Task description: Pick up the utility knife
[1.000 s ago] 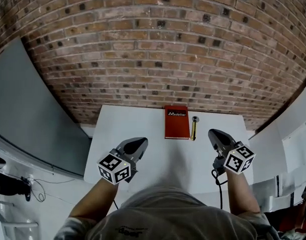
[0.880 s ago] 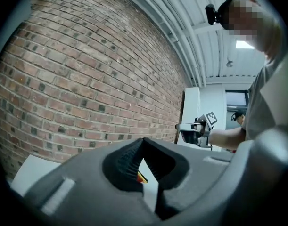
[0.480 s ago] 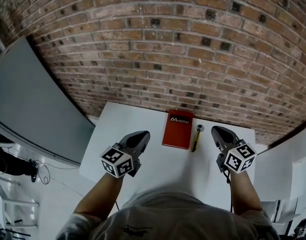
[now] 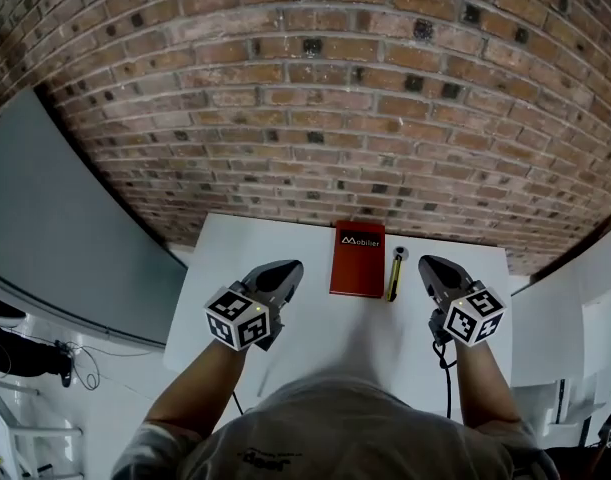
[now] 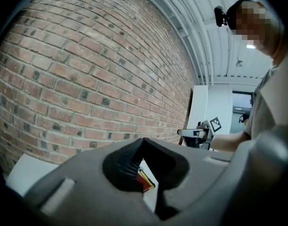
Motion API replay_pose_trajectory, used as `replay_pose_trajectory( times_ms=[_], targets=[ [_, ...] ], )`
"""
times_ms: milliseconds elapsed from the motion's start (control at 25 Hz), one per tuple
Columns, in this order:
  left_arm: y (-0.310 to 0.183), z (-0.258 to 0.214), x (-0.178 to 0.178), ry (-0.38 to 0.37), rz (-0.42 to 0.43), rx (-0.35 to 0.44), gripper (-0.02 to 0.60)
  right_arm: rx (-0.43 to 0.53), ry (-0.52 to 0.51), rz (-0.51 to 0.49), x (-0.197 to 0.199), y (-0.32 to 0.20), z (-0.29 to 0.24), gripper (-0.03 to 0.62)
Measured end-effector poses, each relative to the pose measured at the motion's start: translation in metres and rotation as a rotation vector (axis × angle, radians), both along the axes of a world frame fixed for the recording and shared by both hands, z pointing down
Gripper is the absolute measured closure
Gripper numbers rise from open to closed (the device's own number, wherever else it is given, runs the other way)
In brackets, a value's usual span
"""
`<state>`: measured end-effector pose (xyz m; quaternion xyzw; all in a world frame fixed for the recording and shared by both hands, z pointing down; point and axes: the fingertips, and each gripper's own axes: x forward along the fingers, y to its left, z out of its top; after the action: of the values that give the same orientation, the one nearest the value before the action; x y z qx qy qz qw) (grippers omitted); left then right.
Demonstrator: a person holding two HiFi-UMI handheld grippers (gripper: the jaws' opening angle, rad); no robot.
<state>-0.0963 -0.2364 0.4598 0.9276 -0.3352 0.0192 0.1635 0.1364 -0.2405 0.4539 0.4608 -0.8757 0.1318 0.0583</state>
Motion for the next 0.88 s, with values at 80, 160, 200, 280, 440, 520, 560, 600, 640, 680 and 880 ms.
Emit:
replay_pose_trajectory(
  times_ms=[80, 160, 200, 280, 440, 520, 560, 600, 640, 680, 880],
  targets=[
    [-0.002, 0.001, 0.0, 0.006, -0.003, -0.007, 0.581, 0.004, 0.003, -0.001, 0.0, -0.001, -0.002, 0.585],
    [-0.003, 0.003, 0.002, 0.007, -0.001, -0.016, 0.58, 0.006, 0.003, -0.002, 0.002, -0.003, -0.002, 0.585],
    [-0.004, 0.004, 0.004, 0.007, 0.002, -0.021, 0.58, 0.004, 0.002, -0.002, 0.003, -0.004, -0.002, 0.585],
    [-0.005, 0.004, 0.009, 0.016, 0.019, -0.036, 0.578, 0.001, -0.001, -0.003, 0.006, -0.005, 0.0, 0.585],
    [-0.015, 0.013, 0.033, -0.007, 0.091, -0.118, 0.452, 0.002, -0.007, -0.007, 0.013, -0.007, 0.002, 0.585],
    [-0.024, 0.025, 0.054, -0.067, 0.136, -0.181, 0.431, 0.001, -0.004, 0.0, 0.019, -0.01, 0.006, 0.585],
    [-0.029, 0.032, 0.068, -0.101, 0.16, -0.218, 0.426, 0.0, -0.001, 0.006, 0.024, -0.011, 0.008, 0.585],
    [-0.034, 0.04, 0.082, -0.133, 0.182, -0.255, 0.417, -0.003, 0.002, 0.013, 0.029, -0.013, 0.011, 0.585],
    [-0.039, 0.047, 0.098, -0.162, 0.203, -0.29, 0.414, -0.007, 0.004, 0.021, 0.034, -0.014, 0.015, 0.585],
    [-0.044, 0.055, 0.113, -0.188, 0.223, -0.324, 0.413, -0.012, 0.005, 0.028, 0.04, -0.015, 0.02, 0.585],
    [-0.067, 0.105, 0.184, -0.316, 0.28, -0.448, 0.402, -0.037, 0.005, 0.057, 0.072, -0.018, 0.05, 0.585]
  ],
)
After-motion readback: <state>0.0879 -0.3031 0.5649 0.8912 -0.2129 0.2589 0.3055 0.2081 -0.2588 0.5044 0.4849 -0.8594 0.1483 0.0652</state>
